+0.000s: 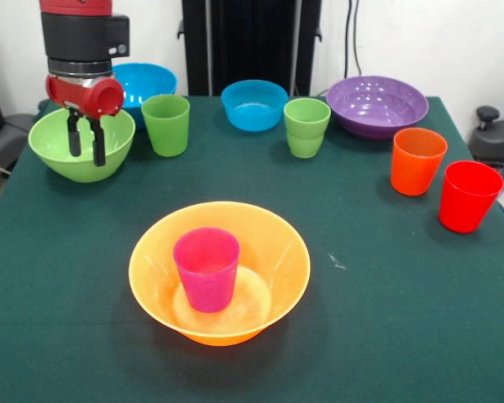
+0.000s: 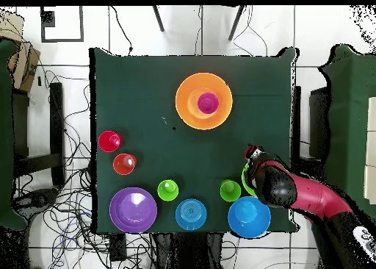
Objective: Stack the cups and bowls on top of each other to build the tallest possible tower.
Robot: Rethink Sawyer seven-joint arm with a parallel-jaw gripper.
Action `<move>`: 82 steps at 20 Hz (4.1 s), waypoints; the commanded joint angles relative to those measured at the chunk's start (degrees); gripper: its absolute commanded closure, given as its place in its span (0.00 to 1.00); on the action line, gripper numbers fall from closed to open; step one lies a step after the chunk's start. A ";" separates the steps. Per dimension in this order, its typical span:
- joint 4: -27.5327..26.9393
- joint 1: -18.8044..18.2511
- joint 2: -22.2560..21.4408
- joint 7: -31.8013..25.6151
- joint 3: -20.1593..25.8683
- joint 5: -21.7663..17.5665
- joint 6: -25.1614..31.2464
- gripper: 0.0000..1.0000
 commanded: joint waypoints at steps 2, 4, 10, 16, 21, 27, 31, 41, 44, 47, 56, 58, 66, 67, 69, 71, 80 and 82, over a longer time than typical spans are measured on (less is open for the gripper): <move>1.12 3.84 3.27 0.77 -0.87 -5.52 -4.63 0.00; 0.89 5.02 4.59 1.50 -2.43 -5.76 -6.37 0.00; 0.97 8.50 7.25 3.68 -7.33 -5.33 -11.91 0.00; 3.84 6.77 7.09 2.76 -7.13 -5.95 -13.68 0.00; 8.09 5.63 4.95 2.72 -7.78 -7.15 -14.66 0.00; 13.38 3.49 -0.03 2.49 -6.77 -7.48 -12.86 0.00; 15.03 1.95 -1.71 1.92 -5.52 -7.70 -11.71 0.00; 18.00 -5.27 -8.25 -2.32 5.25 -4.38 -1.99 0.00; 17.45 -4.35 -7.70 -1.35 5.41 -4.09 -2.26 0.00; 17.41 -4.27 -8.20 -0.95 5.96 -3.78 -1.74 0.00; 11.59 -0.35 -2.22 0.69 1.77 -5.49 -5.30 0.00; 10.73 0.33 -1.55 0.68 0.97 -5.73 -5.62 0.00; 10.59 -3.71 -3.28 -7.85 6.17 -10.29 -0.49 0.00; 10.48 -4.02 -3.49 -8.71 6.55 -11.04 -0.07 0.00; 10.64 -4.79 -3.62 -9.39 7.15 -11.99 0.39 0.00; 10.95 -5.46 -3.78 -9.42 7.73 -12.63 0.92 0.00; 15.87 -12.34 -9.24 -12.40 15.74 -11.20 6.96 0.00; 15.65 -13.32 -8.91 -12.61 16.79 -11.48 7.74 0.00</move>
